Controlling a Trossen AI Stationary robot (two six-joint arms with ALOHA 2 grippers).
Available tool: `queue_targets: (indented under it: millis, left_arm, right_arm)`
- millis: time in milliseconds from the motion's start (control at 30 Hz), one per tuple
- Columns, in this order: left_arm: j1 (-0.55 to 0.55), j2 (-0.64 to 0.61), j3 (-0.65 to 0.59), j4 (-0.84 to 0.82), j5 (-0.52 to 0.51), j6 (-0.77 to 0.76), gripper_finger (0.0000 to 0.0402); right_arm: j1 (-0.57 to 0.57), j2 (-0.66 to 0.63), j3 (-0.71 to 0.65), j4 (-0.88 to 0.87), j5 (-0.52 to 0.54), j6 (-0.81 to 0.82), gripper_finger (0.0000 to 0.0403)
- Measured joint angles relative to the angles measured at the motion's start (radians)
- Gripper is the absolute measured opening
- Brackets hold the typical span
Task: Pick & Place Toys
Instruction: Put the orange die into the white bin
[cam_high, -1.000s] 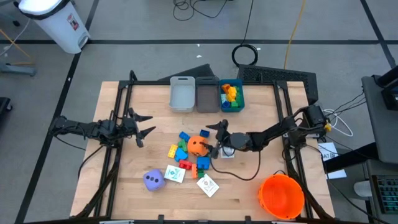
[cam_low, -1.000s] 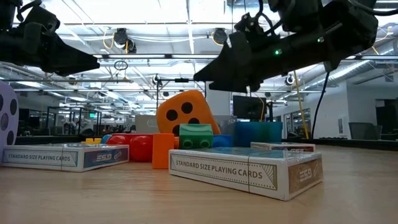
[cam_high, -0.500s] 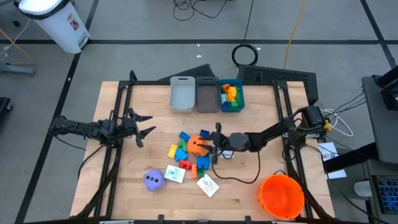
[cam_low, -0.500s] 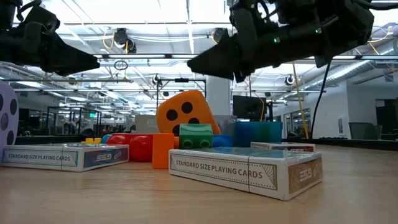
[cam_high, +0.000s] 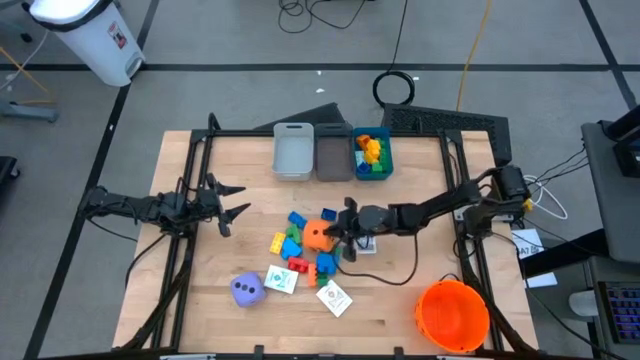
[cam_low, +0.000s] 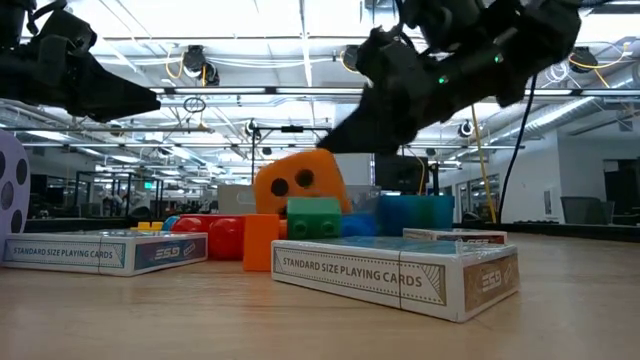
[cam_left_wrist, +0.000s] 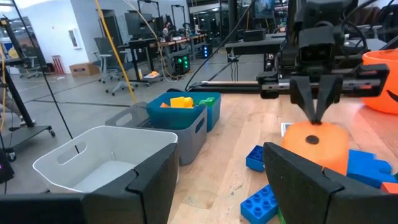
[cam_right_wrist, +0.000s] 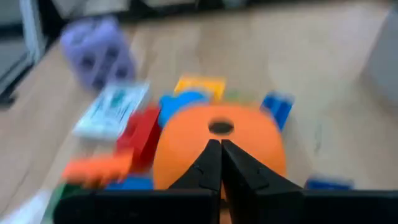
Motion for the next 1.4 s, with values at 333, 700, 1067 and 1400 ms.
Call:
queue_targets:
  millis: [333, 700, 1067, 1400]
  left_arm:
    - [0.000, 0.000, 0.000, -0.001, 0.000, 0.000, 0.0241]
    - [0.000, 0.000, 0.000, -0.003, 0.001, 0.000, 0.0241]
    - [0.002, 0.000, 0.000, 0.028, 0.019, 0.024, 0.0241]
    - [0.016, 0.069, 0.002, 0.608, 0.193, -0.107, 0.0241]
  right_arm:
    - [0.021, -0.230, 0.056, -0.574, 0.083, 0.040, 0.0001]
    - [0.120, -0.500, 0.038, -0.758, 0.181, 0.051, 0.0001]
    - [0.144, -0.676, -0.092, -0.681, 0.182, -0.044, 0.0001]
    - [0.142, -0.715, -0.121, -0.605, 0.182, -0.109, 0.0001]
